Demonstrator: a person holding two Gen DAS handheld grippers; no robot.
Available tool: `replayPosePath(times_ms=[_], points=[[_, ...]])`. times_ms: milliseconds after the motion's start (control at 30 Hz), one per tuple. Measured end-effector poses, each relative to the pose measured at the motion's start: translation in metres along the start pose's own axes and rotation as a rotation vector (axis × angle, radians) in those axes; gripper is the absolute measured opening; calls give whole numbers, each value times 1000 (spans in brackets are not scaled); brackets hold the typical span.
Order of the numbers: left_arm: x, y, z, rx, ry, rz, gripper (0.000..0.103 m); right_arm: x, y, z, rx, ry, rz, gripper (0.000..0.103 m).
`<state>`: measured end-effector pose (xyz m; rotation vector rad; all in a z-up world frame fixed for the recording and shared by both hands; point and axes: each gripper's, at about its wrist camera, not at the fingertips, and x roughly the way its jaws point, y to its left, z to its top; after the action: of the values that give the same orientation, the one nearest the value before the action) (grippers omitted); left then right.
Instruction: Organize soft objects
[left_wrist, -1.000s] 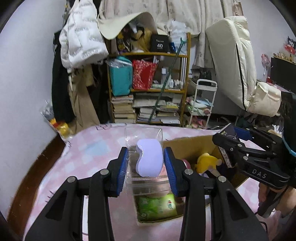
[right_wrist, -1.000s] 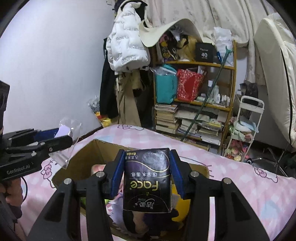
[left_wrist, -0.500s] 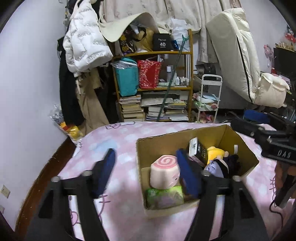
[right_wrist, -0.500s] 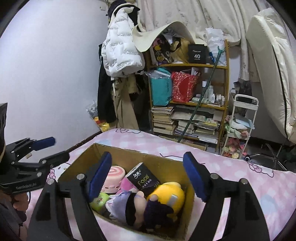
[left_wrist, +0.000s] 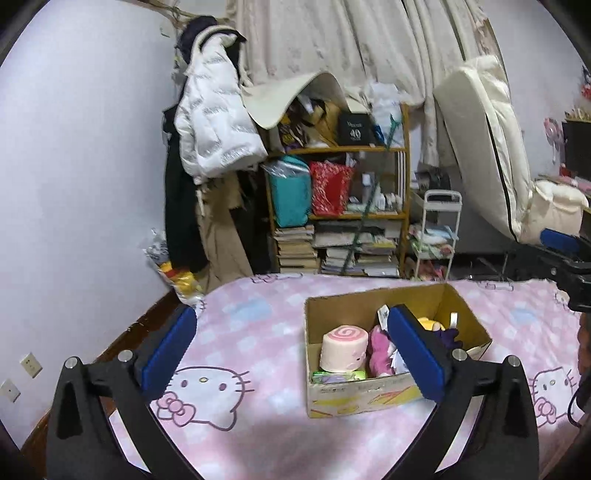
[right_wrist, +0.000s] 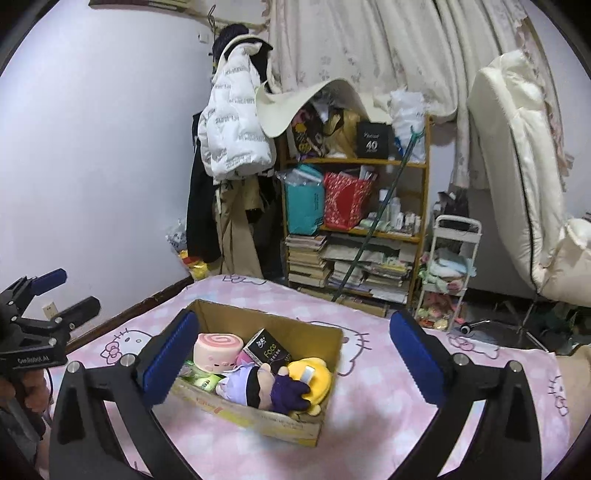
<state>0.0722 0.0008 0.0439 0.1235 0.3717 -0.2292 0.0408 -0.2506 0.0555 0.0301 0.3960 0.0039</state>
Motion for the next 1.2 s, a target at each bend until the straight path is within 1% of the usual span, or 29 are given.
replayPosePath(times_ms=[167,267,333,467,533,700,767,900,1000,1100,1133,1200], points=[[-32,7,3,-38,-44,3,102,-31,5,-1,-32,-22,-23,103],[-49,8,1,-49,-69,13,102,-46,7,-5,-23,-41,-26,103],[-60,7,-2,-41,-83,17,102,-53,9,-9,-17,-42,-26,103],[-72,7,-14,-41,-98,0,102,-61,16,-22,-23,-34,-31,103],[-76,6,-20,-38,-111,10,102,-65,16,-30,-11,-42,-27,103],[-76,-1,-33,-11,-120,28,102,-74,16,-48,-9,-113,-54,103],[-75,-3,-38,-3,-124,38,102,-73,14,-52,-6,-111,-49,103],[-66,-6,-46,3,-106,37,102,-70,10,-61,8,-106,-40,103],[-58,-7,-52,7,-91,62,102,-67,7,-62,11,-99,-35,103],[-50,-6,-53,-7,-66,52,102,-59,5,-66,14,-84,-22,103],[-49,-6,-54,-6,-65,52,102,-57,5,-67,9,-86,-11,103],[-49,-6,-56,-4,-65,52,102,-53,7,-69,-2,-92,-19,103]])
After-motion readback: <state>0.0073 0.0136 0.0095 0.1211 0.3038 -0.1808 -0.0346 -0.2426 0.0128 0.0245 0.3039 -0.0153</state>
